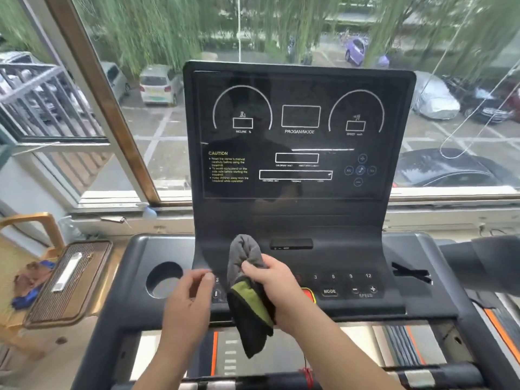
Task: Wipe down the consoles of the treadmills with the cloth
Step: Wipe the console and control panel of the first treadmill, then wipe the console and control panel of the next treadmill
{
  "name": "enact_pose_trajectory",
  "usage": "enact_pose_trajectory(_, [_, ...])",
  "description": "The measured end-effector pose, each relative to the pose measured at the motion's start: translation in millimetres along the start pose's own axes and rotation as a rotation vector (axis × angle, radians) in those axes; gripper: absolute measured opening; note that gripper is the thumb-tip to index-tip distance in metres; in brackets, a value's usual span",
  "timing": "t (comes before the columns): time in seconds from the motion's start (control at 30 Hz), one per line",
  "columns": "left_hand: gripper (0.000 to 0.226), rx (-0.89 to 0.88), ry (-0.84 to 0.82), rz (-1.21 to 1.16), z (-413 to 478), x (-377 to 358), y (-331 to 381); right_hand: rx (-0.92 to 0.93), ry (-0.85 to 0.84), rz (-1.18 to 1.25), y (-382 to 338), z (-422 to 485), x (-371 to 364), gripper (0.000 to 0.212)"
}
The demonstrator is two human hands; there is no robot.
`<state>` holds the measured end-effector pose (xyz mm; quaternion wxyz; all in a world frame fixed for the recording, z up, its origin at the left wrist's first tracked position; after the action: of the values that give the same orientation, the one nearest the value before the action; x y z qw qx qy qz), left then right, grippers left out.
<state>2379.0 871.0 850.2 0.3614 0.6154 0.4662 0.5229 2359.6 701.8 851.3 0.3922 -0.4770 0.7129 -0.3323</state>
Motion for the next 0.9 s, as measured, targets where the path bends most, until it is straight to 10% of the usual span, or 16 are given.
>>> enact_pose_trajectory(0.23, [0.064,0.341,-0.488,-0.441,-13.2,-55.4,25.0,0.042,0.107,0.34,-25.0,-56.0,28.9,0.033])
enact_pose_trajectory(0.37, [0.057,0.64,-0.939,-0.839,-51.0,-91.2,45.5,0.114,0.18,0.515,-23.1,-99.0,58.4,0.048])
enact_pose_trajectory(0.5, [0.045,0.575,-1.277,-0.913,-99.4,-113.6,76.1,0.178,0.286,0.49,-10.1,-154.3,98.0,0.049])
enact_pose_trajectory(0.9, [0.032,0.463,-1.28,-0.219,-307.7,-206.1,85.6,0.124,0.693,0.295,81.7,-373.3,227.9,0.03])
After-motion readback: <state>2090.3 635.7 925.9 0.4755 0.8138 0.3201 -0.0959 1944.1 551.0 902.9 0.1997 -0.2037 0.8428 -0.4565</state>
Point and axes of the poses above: each hand's wrist, its own z-axis towards the middle knuckle, its own x-axis out of the back of the hand, y = z × x, the point moved 2 cm from there along z, towards the middle knuckle, and after that the axes turned 1 degree about x, right-handed, at the moved point
